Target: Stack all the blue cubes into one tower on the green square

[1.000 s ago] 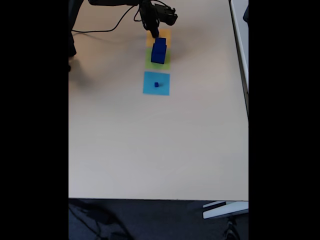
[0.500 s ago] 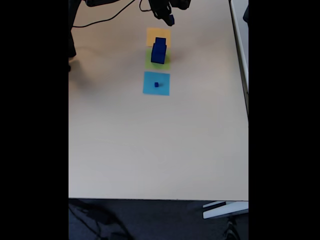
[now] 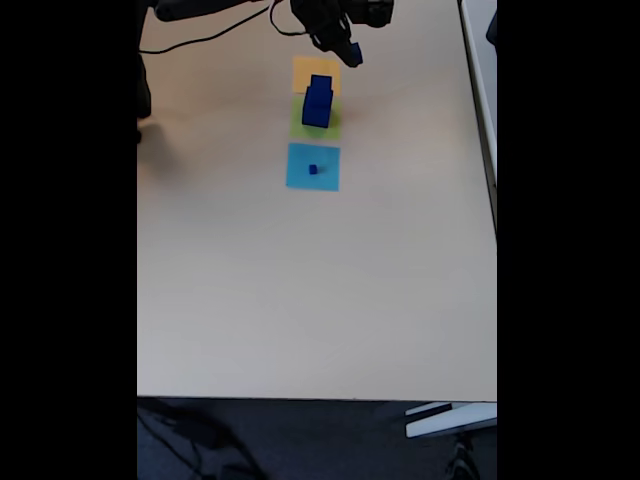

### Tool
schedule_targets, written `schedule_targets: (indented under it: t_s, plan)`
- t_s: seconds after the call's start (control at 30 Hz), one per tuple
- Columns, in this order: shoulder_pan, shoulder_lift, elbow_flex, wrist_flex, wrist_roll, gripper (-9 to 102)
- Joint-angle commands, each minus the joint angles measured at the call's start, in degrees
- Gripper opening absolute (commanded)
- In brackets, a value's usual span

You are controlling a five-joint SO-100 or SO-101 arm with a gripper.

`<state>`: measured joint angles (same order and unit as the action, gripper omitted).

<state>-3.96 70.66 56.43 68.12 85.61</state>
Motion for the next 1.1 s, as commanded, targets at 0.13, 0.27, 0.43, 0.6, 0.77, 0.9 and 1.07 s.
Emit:
schedule_targets:
  t_s: [0.13, 0.27, 0.43, 0.6, 0.77, 0.9, 1.07]
  plan:
    - [0.09, 6.68, -2.11, 5.62, 4.57, 0]
    - [-0.18, 6.68, -2.11, 7.38, 6.68, 0]
    - [-0.44, 6.68, -0.26, 8.88, 9.76, 0]
    - [-0.09, 6.50, 0.79, 9.14, 11.87, 0]
    - [-0.79, 6.50, 3.25, 9.32, 15.56, 0]
    - [-0.70, 6.24, 3.69, 9.67, 15.73, 0]
    - [-0.18, 6.24, 4.31, 9.76, 14.77, 0]
